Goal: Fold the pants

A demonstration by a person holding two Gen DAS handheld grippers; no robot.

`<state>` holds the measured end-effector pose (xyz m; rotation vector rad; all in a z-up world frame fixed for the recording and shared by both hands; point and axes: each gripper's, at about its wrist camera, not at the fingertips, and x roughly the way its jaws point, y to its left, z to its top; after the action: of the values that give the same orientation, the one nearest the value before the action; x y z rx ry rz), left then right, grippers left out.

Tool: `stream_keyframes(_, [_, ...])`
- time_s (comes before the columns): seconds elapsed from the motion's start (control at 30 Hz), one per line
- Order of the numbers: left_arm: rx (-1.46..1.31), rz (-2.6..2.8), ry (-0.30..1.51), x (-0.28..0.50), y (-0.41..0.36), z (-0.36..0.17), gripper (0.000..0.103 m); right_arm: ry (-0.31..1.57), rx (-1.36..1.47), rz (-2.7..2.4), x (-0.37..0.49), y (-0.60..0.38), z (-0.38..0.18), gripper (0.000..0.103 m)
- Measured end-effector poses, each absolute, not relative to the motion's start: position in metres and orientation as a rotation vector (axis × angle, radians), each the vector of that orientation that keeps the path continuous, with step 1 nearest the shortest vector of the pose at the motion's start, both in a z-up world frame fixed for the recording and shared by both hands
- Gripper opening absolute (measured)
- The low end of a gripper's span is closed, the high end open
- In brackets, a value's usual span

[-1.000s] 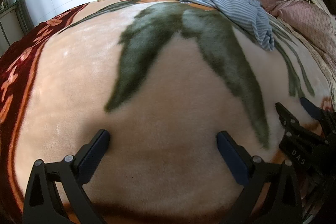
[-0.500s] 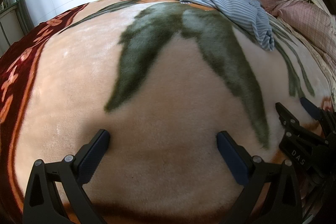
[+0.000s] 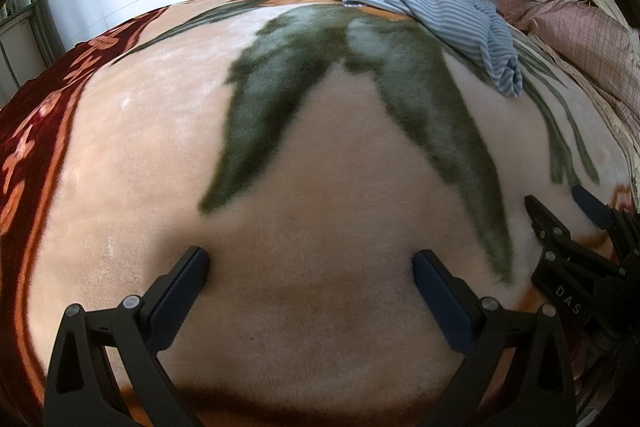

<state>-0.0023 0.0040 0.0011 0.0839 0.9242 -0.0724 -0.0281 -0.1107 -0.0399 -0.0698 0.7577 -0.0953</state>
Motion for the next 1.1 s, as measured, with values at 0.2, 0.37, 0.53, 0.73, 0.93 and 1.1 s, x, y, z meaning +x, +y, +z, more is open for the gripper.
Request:
stream_keyframes(0.2, [0.084,-0.072,0.924,-0.0023,0.0038,0.0010,0.103,0.758,-0.068,-0.095,-0.0284,-0.1109,-0.0398,0.077])
stream_keyframes(0.37, [0.084,-0.072,0.924,-0.0024,0.0038,0.0009,0.103,0.762,-0.062,-0.093,-0.0268,-0.1113,-0.0408,0.077])
stream_keyframes(0.53, [0.084,-0.072,0.924,-0.0025,0.0039,0.0009,0.103,0.762,-0.063,-0.092,-0.0254,-0.1126,-0.0415,0.077])
stream_keyframes(0.73, [0.084,-0.072,0.924,-0.0025,0.0040,0.0009,0.103,0.761,-0.061,-0.092,-0.0258,-0.1123,-0.0418,0.077])
stream_keyframes(0.93, [0.083,-0.072,0.923,-0.0024,0.0040,0.0009,0.103,0.760,-0.061,-0.092,-0.0257,-0.1121,-0.0417,0.077])
stream_keyframes(1.1, [0.084,-0.072,0.924,-0.0026,0.0040,0.0009,0.103,0.760,-0.062,-0.092,-0.0257,-0.1121,-0.0418,0.077])
